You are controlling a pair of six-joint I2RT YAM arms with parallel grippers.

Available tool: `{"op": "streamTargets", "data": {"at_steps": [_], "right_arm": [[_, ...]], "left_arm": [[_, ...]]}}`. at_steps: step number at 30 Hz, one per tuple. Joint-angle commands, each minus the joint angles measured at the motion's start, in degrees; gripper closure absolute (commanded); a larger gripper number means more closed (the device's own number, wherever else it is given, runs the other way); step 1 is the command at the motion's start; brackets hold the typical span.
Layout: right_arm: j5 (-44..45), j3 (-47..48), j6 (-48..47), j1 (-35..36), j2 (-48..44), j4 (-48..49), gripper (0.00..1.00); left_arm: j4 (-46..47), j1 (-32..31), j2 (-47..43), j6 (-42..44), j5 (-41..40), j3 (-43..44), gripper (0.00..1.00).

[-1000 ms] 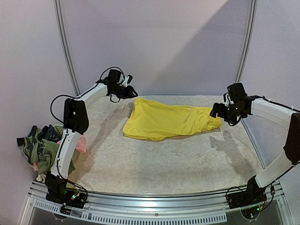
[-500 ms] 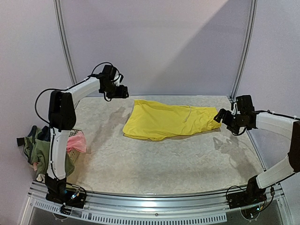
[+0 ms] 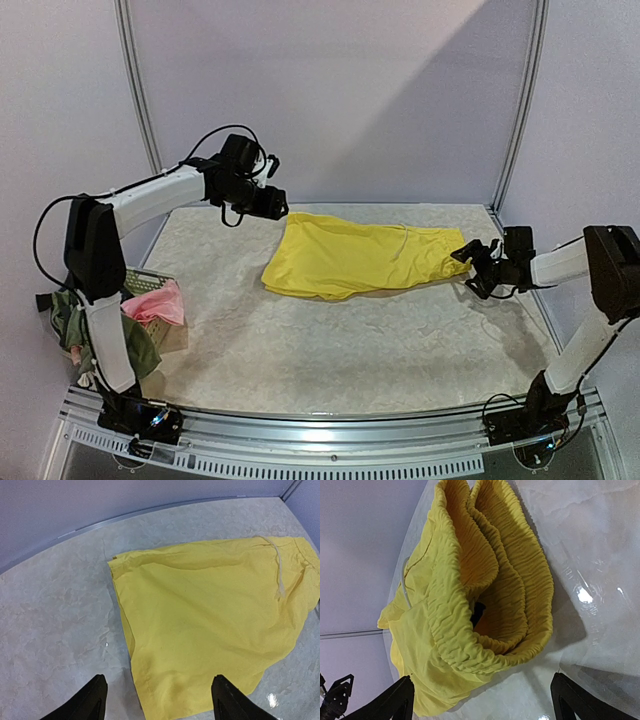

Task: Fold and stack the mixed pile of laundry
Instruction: Fold the rectangle-folded shorts at the center of the board.

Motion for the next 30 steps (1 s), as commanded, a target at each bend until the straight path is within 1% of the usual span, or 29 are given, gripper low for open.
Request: {"op": "streamTargets", "data": {"at_steps": [1,8,11,16,27,30], "right_arm": [[-1.53,-0.65,5.02,-0.35,3.16,9.07,0.05],[-1.82,-0.14,8.43,-0.5,9.09,15.27,0.14],[-2.04,0.15,8.82,-2.19,11.08,16.63,0.22],[-0.02,0.15,8.49,-2.4,12.0,16.43,0.34],[0.24,2.93,5.83,-2.75,15.33,17.99,0.8],[0.75,3.55,4.56,-2.93,15.05,16.21,0.99]], "left_arm": [[1.83,-0.74,-3.8,0.16,-1.06,-3.68,0.27],[1.65,-1.51,-5.46,0.17,2.85,-6.98,0.28],[2.38,-1.69,-6.31,0.08,3.37,-9.05,0.29],[3.01,-1.78,-7.03,-0.11,3.94,-10.88,0.3],[4.99,-2.05,-8.93,-0.8,5.4,-14.34,0.33],[5.67,-2.2,-10.0,-1.05,5.7,-15.91,0.33]]}}
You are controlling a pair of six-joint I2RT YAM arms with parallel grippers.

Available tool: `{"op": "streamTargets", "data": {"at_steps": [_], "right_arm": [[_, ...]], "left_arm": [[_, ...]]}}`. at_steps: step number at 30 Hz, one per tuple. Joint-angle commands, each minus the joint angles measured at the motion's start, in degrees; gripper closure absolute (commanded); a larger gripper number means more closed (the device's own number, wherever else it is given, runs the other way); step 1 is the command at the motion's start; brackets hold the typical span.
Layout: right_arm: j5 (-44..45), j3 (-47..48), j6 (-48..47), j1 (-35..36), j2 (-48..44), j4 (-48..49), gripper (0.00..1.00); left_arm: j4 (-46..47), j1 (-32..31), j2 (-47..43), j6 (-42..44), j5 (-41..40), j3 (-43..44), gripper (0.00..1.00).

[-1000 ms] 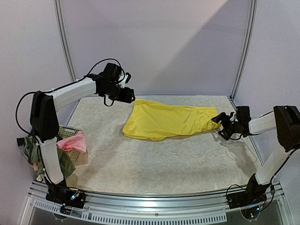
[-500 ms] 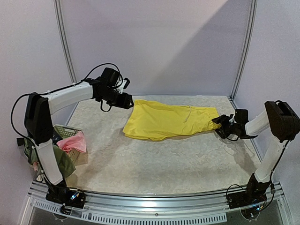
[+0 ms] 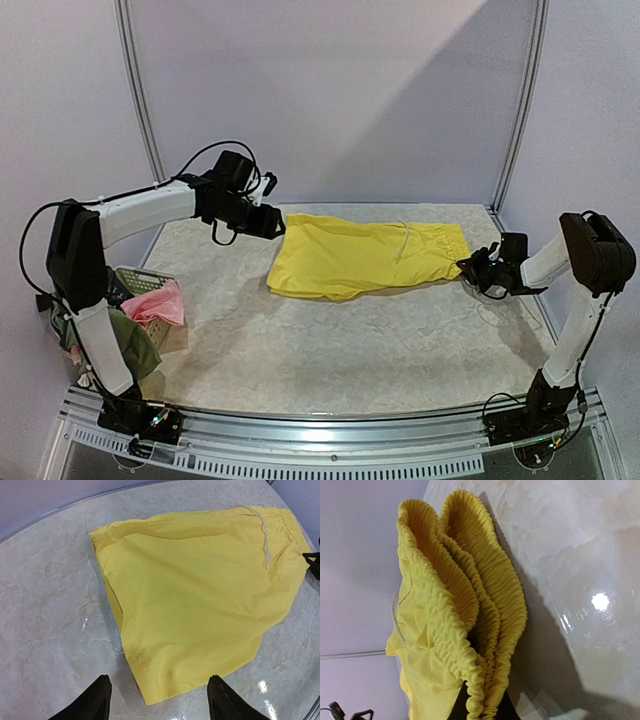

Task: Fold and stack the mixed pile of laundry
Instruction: Fold the rectangle-folded shorts at the center of the board.

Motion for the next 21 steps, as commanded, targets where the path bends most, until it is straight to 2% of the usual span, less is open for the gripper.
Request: {"op": "streamTargets", "data": {"at_steps": [1,10,21], "right_arm": [[2.31,1.63,-2.82,-0.5,0.6,-2.34,1.0],[11.96,6.17,-13.4,-0.51,-9.99,-24.9,1.0],[26.96,15.9,-24.9,-0.45,-21.53,-51.15,1.0]], "left_arm": [[1.96,-0.98,-3.23,-0.69,1.06,-3.13,0.33],[4.2,-1.61,-4.94,-1.77,-0.56,-8.52,0.35],[4.96,-1.71,-4.02,-3.17,-3.0,-10.09,0.36]]}}
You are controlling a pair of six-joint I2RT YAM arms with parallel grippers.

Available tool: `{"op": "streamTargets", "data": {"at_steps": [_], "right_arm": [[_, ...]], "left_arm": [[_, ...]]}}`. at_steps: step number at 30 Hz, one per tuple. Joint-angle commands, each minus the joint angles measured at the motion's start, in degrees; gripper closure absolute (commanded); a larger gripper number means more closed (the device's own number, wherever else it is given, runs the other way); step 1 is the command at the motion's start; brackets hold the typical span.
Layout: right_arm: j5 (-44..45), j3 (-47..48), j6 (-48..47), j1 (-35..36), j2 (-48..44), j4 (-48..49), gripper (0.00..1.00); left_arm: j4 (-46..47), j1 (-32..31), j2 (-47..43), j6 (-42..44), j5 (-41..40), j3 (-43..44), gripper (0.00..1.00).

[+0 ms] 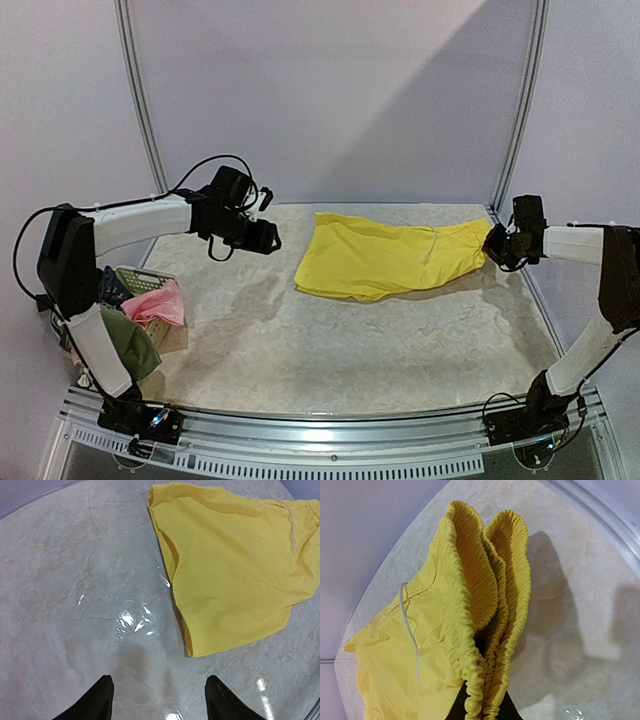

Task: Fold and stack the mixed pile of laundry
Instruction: Fold the rectangle-folded shorts at the center of the board.

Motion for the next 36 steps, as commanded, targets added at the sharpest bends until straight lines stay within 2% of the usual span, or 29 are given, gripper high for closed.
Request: {"op": "streamTargets", "data": {"at_steps": [1,6,9,18,27,36], "right_arm": [[9.6,5.01,-6.74,-0.22,-4.67,-13.71,1.0],[15.35,11.69,-10.61,1.15,-7.86,-23.51,1.0],[19.89,16.58,-12.06,5.06,-7.87,-28.55,1.0],[31.34,31.51,-14.32,14.55,-2.97,-39.93,1.0],[36.62,46.12,-16.01,22.8,7.78,-46.24,1.0],[39.07,66.37,-18.28,31.19,24.71,-52.82,1.0]], "left_arm": [[1.38,-0.74,0.12,-0.77,-2.13,-0.91,0.36],[1.67,-0.74,2.06,-0.59,-3.92,-0.92,0.37],[2.03,-0.74,3.45,-0.57,-3.73,-0.84,0.37],[2.91,-0.74,7.37,-0.32,-2.42,-0.32,0.37],[4.48,-0.81,10.73,-0.57,0.39,-0.59,0.39],[5.76,-0.74,10.09,-0.81,0.84,-2.4,0.4]]}}
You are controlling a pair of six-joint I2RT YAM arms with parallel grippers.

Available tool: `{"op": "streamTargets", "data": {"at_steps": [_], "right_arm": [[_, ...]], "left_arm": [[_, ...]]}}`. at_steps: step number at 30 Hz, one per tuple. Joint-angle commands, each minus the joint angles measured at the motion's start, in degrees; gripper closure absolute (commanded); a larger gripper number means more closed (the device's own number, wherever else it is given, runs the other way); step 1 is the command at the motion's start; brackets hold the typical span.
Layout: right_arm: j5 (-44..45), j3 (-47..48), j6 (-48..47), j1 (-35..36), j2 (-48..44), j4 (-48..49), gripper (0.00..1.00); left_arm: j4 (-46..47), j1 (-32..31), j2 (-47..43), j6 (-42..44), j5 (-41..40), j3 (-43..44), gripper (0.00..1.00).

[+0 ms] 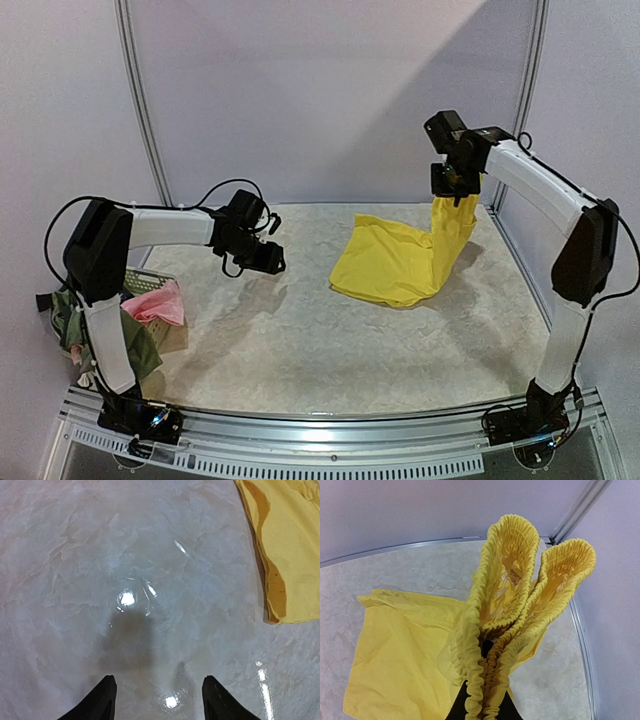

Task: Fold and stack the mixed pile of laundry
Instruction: Fold the rectangle-folded shorts at the center of the board.

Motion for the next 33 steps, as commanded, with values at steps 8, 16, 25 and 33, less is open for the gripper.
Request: {"op": "streamTargets", "data": {"at_steps": [8,16,25,33], "right_arm": [[-0.4,16.89,-4.34,7.91,16.66,-3.22,1.0],[-3.76,17.85,-6.63,11.39,21.3,-1.81,1.0],[-5.47,17.68,-9.19,14.05,21.31,-0.26,1.0],[-11.31,17.31,-10.96,15.29,22.9,2.04,1.0]], "left_arm": [[1.7,-0.7,-0.47,-0.4,0.5,-1.69,0.41],[1.83,-0.7,-0.68,-0.5,0.32,-1.96,0.41],[1.56,-0.7,-0.78,-0.64,-0.02,-2.04,0.42],[1.2,-0.7,-1.35,-0.86,-0.2,-1.85,0.42]]}}
